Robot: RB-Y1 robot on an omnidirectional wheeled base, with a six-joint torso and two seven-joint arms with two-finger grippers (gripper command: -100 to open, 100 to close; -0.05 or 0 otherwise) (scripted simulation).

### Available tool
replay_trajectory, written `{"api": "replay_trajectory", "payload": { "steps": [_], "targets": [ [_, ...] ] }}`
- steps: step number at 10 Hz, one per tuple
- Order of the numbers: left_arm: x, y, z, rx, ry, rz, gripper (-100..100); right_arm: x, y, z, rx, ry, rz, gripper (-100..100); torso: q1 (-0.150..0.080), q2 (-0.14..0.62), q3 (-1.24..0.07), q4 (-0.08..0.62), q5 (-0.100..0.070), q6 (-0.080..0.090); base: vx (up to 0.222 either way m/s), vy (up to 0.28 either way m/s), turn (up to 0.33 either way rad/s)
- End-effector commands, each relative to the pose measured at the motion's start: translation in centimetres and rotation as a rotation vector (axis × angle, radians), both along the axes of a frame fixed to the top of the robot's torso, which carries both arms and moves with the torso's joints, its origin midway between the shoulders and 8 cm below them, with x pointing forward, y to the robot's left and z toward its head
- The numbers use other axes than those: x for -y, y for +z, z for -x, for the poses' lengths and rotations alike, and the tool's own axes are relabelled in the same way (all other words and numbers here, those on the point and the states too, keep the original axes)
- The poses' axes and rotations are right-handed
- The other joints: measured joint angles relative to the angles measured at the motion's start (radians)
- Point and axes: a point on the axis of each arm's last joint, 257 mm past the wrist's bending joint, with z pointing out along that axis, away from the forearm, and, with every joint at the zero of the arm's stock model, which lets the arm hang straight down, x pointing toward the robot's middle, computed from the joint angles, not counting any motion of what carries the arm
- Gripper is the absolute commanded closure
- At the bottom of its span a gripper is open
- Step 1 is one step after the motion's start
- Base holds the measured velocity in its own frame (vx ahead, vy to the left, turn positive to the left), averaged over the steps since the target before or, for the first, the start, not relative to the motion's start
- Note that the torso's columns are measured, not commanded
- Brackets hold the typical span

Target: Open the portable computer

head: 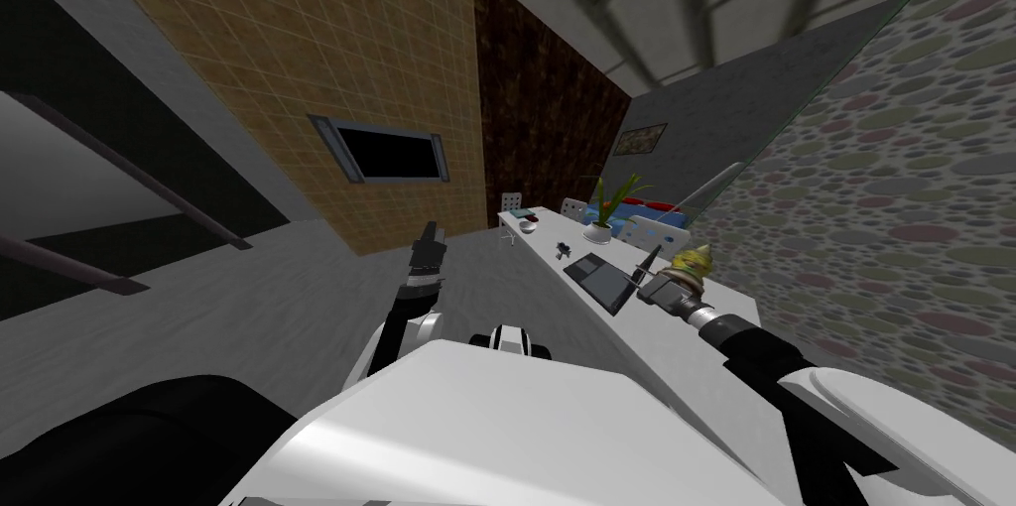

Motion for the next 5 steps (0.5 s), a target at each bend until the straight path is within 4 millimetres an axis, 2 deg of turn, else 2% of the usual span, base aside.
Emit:
{"api": "replay_trajectory", "payload": {
  "steps": [1,5],
  "targets": [
    [0.00,0.00,0.00,0.000,0.000,0.000,0,1.11,-1.02,1.39,-0.089,0.018,0.029,100,-0.001,0.002,0.001,0.001,0.000,0.001,0.137,0.116,-0.062],
    [0.00,0.00,0.00,0.000,0.000,0.000,0,1.67,-1.06,1.92,-0.165,0.049,0.078,100,-0.002,0.005,0.003,0.003,0.000,0.006,0.099,0.094,-0.047]
  ]
}}
